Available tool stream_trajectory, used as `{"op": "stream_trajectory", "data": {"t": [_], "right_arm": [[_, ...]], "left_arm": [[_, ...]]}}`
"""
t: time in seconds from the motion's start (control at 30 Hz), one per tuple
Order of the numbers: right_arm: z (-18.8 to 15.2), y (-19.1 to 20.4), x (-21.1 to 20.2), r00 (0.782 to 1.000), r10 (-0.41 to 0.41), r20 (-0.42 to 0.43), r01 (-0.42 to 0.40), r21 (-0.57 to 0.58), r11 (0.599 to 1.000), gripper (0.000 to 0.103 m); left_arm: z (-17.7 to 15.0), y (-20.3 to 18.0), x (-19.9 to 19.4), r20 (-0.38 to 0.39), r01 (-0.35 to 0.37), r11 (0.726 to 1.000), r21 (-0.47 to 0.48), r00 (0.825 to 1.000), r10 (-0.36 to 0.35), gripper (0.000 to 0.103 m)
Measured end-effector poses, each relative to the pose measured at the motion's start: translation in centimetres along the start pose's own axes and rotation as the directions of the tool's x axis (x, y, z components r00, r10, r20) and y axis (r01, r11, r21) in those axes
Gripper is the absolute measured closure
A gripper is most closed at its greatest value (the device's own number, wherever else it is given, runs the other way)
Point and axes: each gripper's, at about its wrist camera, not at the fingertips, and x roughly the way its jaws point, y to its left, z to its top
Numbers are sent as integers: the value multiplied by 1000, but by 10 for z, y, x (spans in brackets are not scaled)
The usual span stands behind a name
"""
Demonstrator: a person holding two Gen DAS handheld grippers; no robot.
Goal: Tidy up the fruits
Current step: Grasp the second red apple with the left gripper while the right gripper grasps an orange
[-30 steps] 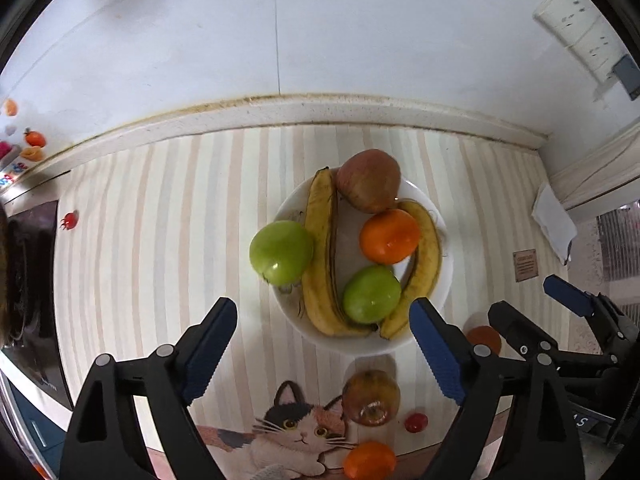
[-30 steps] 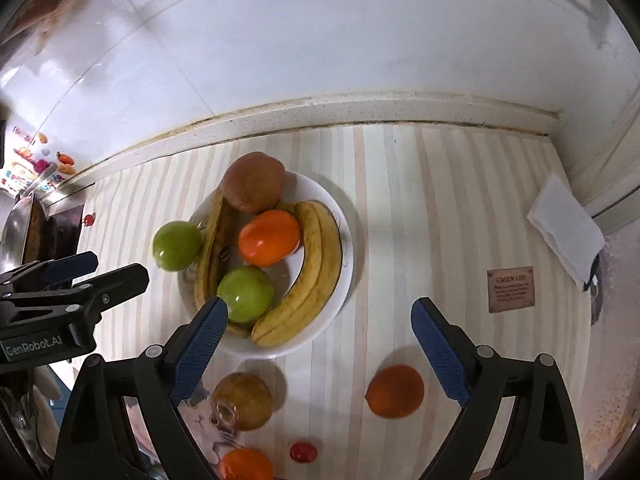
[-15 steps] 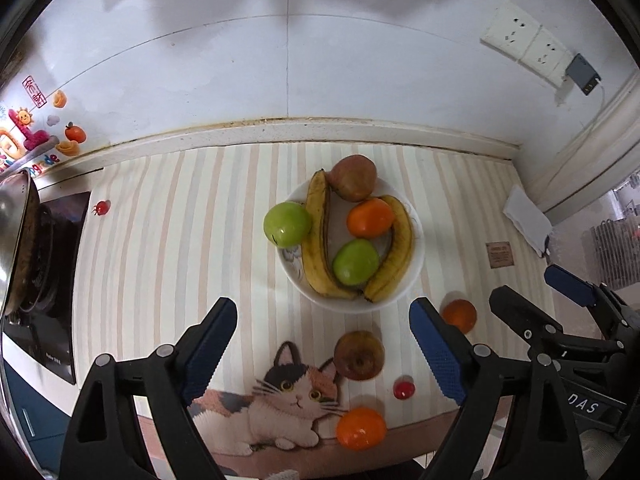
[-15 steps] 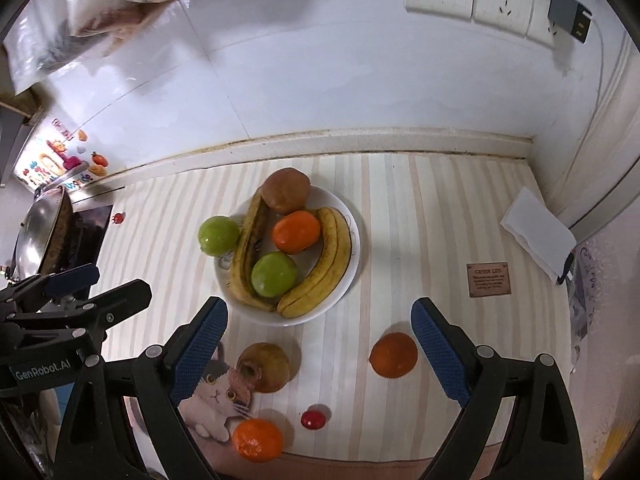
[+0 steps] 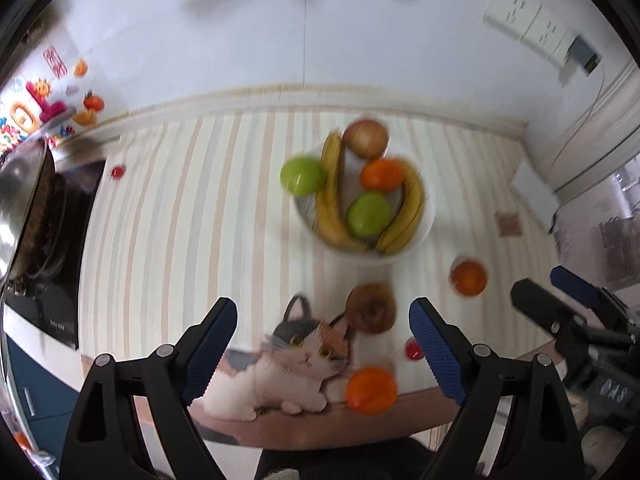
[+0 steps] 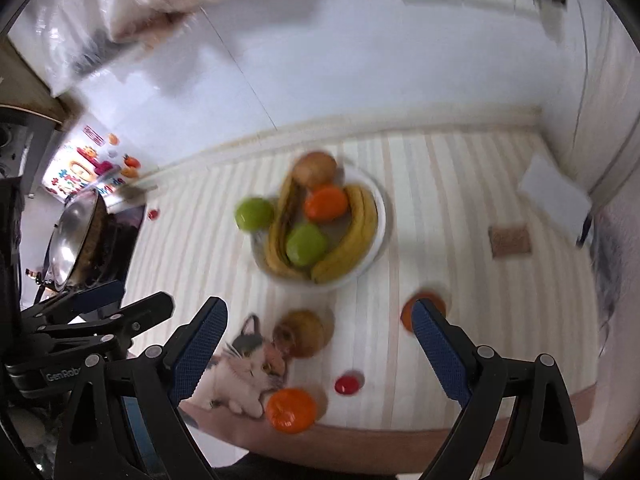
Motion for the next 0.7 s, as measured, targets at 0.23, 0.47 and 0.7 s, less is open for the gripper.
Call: {"op": "stream_trajectory", "data": {"t": [0.23,0.47,0.7], "right_arm": [[-14,-61,52,995,-54,-79,62,112,992,35],[-1,-103,103,984,-91,-154,117,169,979,35],[5,-109,146,967,-110,-229,147,153,977,41]], "left_arm": [[-12,-14,65,-130,-12,1000,19,991,15,15],[-6,-46,130,-260,37,998,54,965,-22,15],[-2,-60,168,-314,71,996,58,948,-50,39]]}}
